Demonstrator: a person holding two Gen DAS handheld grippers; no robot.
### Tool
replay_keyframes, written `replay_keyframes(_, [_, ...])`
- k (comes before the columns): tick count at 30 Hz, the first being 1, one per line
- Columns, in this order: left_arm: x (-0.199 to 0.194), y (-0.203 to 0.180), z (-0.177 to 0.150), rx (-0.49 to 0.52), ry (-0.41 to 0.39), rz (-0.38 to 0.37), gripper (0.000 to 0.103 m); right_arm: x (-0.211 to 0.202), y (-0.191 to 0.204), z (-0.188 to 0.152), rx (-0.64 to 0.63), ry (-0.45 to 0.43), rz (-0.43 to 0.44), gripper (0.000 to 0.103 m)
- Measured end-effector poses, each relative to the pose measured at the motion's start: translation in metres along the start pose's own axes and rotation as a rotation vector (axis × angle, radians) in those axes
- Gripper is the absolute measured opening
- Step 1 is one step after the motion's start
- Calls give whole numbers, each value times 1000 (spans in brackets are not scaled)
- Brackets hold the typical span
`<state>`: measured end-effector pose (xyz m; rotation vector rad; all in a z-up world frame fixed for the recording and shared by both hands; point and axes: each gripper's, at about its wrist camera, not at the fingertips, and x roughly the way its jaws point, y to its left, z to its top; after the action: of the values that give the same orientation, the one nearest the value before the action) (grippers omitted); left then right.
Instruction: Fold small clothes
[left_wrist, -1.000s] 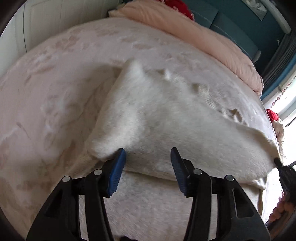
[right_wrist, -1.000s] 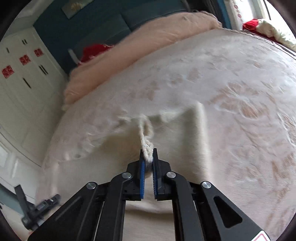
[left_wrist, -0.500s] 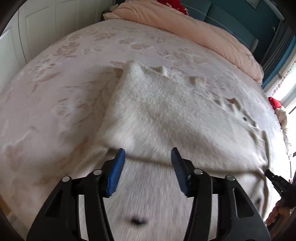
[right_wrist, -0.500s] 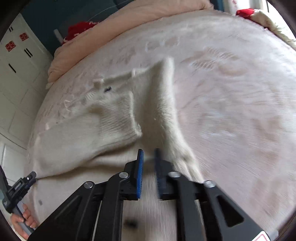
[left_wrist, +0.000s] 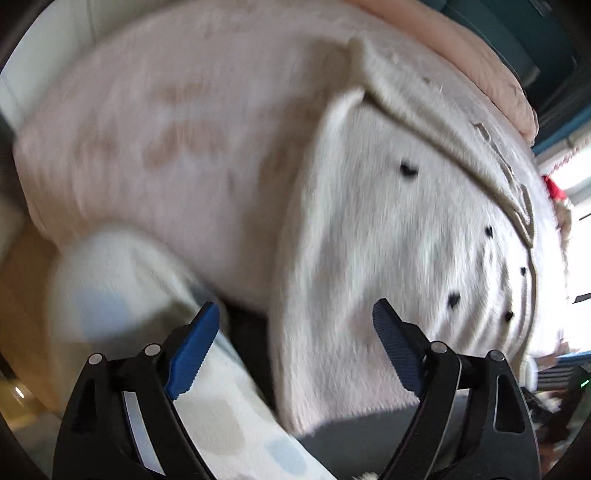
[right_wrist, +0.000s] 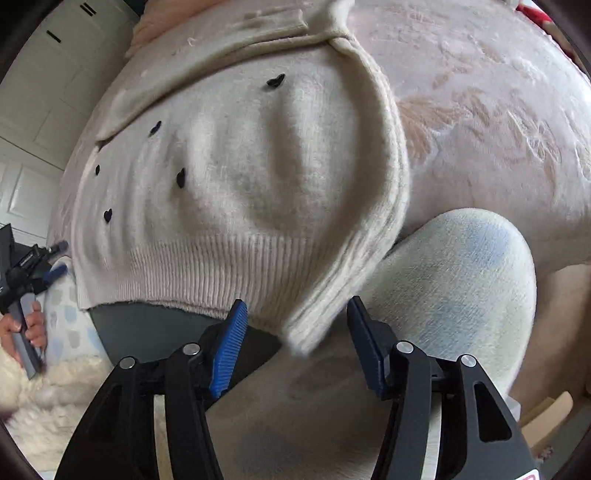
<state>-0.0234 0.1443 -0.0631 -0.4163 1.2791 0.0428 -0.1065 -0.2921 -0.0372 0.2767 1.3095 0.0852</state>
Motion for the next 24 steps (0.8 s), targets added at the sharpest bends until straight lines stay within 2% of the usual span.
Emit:
replay_keyframes(2, [5, -15, -10, 99, -35, 63, 88, 8, 8, 7, -30, -10, -23, 65])
replay_keyframes(3, [10, -22, -12, 123, -19, 70, 88, 13, 11, 10, -35, -7, -35, 65])
replay_keyframes(5, [21, -32, -14, 142, 21, 32, 88, 23, 16, 20, -30, 13, -36, 67])
replay_keyframes(7, [35, -41, -14, 148, 42, 46, 88, 34, 21, 29, -20, 39, -38, 67])
replay_keyframes(9, [46, -44, -12, 132, 67, 54, 87, 41, 24, 32, -34, 55, -56, 62])
replay_keyframes(10, [49, -45, -11, 126, 71, 57, 87, 44, 25, 32, -36, 60, -61, 45])
replay_keyframes(11, [50, -46, -11, 118, 71, 42, 80, 46, 25, 33, -29, 65, -58, 28])
replay_keyframes(12, [50, -46, -11, 114, 77, 16, 67, 48, 23, 33, -12, 69, -40, 23])
replay_keyframes(13, [50, -45, -12, 106, 96, -28, 60, 47, 20, 32, 3, 61, -33, 11])
replay_keyframes(15, [47, -42, -16, 84, 120, -85, 25, 41, 10, 31, 56, 37, 24, 10])
replay_keyframes(16, [45, -41, -19, 75, 129, -102, 19, 38, 7, 30, 75, 20, 53, 10])
replay_keyframes(19, [29, -46, -31, 84, 95, -117, 14, 26, -1, 26, 108, -29, 124, 9])
replay_keyframes(22, [2, -48, -31, 64, 69, -205, 13, 4, -2, 21, 77, -93, 203, 8])
replay_keyframes(24, [-25, -47, -27, 50, 50, -292, 12, -19, -1, 18, 39, -143, 260, 8])
